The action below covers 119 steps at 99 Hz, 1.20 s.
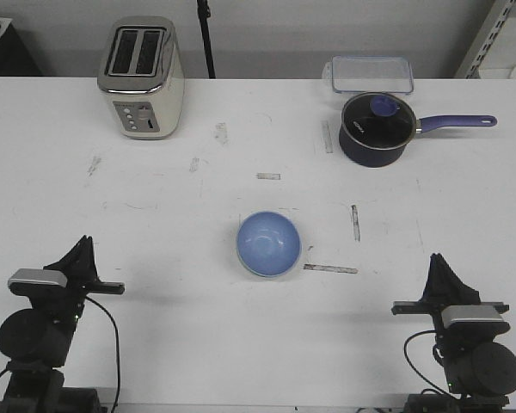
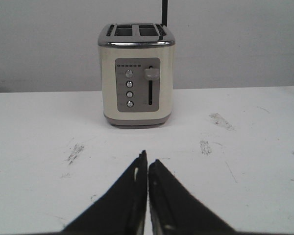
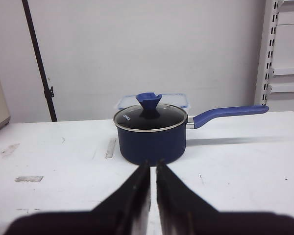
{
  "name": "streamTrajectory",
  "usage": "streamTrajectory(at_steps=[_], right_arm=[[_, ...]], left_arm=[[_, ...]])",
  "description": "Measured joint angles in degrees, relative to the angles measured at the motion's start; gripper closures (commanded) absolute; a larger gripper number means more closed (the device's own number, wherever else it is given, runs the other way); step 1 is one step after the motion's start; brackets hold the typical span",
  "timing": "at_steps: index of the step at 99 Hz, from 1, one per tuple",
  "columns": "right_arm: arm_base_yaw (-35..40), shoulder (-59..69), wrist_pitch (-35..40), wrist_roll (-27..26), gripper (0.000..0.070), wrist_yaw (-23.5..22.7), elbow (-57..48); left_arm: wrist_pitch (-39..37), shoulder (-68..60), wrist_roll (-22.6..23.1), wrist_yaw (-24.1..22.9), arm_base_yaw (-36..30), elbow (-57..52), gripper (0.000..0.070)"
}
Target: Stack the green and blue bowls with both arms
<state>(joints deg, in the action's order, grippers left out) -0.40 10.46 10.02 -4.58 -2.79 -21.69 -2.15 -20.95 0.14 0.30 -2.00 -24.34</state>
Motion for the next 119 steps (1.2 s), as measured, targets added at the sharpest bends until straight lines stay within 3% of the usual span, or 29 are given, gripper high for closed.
streamTrajectory(at_steps=[49,69,88,119], right_arm=[[0.00,0.00,0.00,0.00,0.0685,0.00,0.00],[0.00,0.00,0.00,0.00,0.0685,0.00,0.00],[0.00,0.00,0.00,0.00,0.0685,0.00,0.00],[0.00,0.00,0.00,0.00,0.0685,0.00,0.00]], left_arm=[[-0.42,3.17,0.02,-0.22,0.00,0.76,0.0699],[-1.18,6.51,0.02,-0.31,0.00,6.47,0.0699],[-6.88,10.47,0.02,-0.37,0.02,13.44,0.0699],[-7.34,16.79,0.02,-0.79,0.02,19.52,0.0699]])
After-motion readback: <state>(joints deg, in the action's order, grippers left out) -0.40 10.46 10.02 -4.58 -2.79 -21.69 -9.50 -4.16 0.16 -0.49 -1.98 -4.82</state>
